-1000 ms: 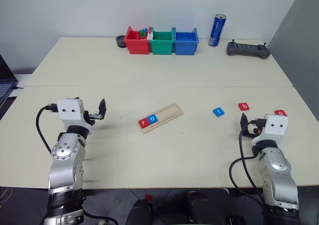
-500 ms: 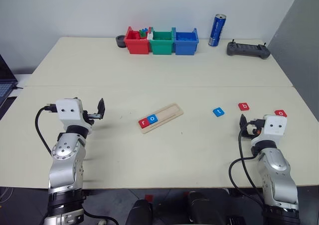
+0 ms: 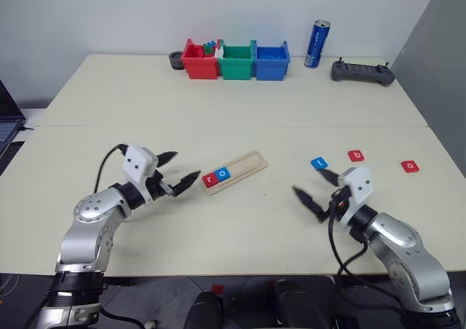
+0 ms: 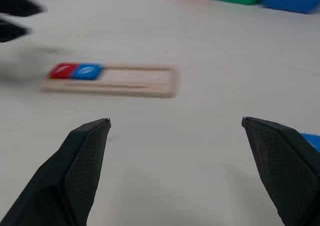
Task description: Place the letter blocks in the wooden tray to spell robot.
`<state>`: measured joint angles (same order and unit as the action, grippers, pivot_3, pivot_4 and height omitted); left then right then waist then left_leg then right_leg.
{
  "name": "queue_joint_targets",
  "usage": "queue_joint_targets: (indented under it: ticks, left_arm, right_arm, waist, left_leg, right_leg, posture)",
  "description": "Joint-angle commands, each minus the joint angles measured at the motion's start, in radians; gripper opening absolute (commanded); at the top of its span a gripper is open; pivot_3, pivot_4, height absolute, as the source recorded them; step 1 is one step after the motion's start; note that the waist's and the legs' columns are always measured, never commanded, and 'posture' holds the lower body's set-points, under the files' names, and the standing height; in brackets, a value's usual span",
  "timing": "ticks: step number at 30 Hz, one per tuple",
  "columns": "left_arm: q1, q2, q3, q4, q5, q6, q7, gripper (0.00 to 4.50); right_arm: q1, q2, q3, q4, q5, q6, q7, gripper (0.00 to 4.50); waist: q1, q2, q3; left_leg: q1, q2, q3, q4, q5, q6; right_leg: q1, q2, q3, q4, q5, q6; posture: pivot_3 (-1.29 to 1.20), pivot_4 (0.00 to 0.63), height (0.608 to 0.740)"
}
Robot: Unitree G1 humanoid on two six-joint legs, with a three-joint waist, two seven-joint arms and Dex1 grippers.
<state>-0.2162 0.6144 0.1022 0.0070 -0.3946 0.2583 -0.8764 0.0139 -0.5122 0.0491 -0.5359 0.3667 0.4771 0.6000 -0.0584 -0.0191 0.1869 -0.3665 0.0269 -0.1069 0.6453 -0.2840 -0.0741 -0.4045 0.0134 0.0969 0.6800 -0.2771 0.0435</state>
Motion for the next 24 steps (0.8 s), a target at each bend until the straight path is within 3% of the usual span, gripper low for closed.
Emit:
queue_joint_targets:
  ticks: [1,24]
  left_arm:
    - [-0.052,0.026,-0.048,0.047,0.026,-0.007,-0.076,4.5]
    - [-0.227,0.013,-0.224,0.303,0.259,-0.12,-0.148,4.5]
  right_arm:
    - [-0.004,-0.052,0.033,-0.087,0.043,0.045,0.07,4.47]
    - [-0.006,-0.076,0.062,-0.142,0.035,0.075,0.07,4.47]
  waist:
    - [0.002,0.0,0.0]
    - [0.003,-0.001,0.0]
  left_leg:
    - [0.0,0.0,0.0,0.0,0.0,0.0]
    - [0.0,0.0,0.0,0.001,0.0,0.0]
  right_leg:
    - [0.0,0.0,0.0,0.0,0.0,0.0]
    - [0.0,0.0,0.0,0.0,0.0,-0.001]
  posture:
    - [0.0,0.15,0.74]
    - [0.0,0.15,0.74]
